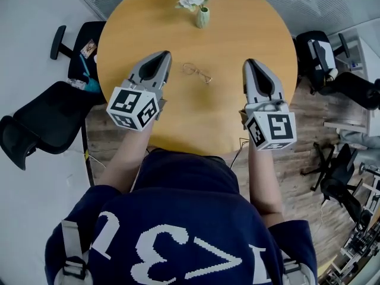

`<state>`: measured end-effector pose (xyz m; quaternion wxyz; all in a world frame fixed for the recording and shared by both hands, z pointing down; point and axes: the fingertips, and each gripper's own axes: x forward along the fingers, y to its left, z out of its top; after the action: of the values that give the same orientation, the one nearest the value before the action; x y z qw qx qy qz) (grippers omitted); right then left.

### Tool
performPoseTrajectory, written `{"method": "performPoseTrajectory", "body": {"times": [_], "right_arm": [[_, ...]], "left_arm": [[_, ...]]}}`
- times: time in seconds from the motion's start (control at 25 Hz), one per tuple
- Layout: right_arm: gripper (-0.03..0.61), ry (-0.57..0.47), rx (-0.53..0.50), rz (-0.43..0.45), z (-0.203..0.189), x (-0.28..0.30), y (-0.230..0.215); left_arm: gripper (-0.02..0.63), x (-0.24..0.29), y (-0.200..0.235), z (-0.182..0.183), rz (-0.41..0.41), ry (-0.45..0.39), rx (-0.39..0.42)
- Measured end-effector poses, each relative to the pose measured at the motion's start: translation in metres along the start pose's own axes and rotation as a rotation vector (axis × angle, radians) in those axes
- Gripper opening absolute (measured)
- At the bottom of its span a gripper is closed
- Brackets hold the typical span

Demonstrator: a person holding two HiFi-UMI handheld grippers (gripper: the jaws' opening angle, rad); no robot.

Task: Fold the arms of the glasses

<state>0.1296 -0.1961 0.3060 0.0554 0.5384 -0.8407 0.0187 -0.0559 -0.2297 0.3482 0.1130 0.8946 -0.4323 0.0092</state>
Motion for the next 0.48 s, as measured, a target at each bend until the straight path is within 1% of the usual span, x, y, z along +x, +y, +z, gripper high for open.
{"method": "performPoseTrajectory", "body": {"times": [0.2,0.36,0.48], "right_arm": [[0.032,-0.038,-0.013,-0.017,0.020,-0.007,0.005],[0.032,-0.070,-0.022,-0.010,0.031,-0.008,0.014],[0.032,-0.087,-0.026,-0.013,0.036,-0.012,0.016]], "left_arm": [[0.015,-0.023,0.002,0.029,0.038,-0.049,0.100],[0.015,-0.036,0.006,0.040,0.058,-0.082,0.104],[0.015,-0.041,0.009,0.042,0.074,-0.082,0.122]]}}
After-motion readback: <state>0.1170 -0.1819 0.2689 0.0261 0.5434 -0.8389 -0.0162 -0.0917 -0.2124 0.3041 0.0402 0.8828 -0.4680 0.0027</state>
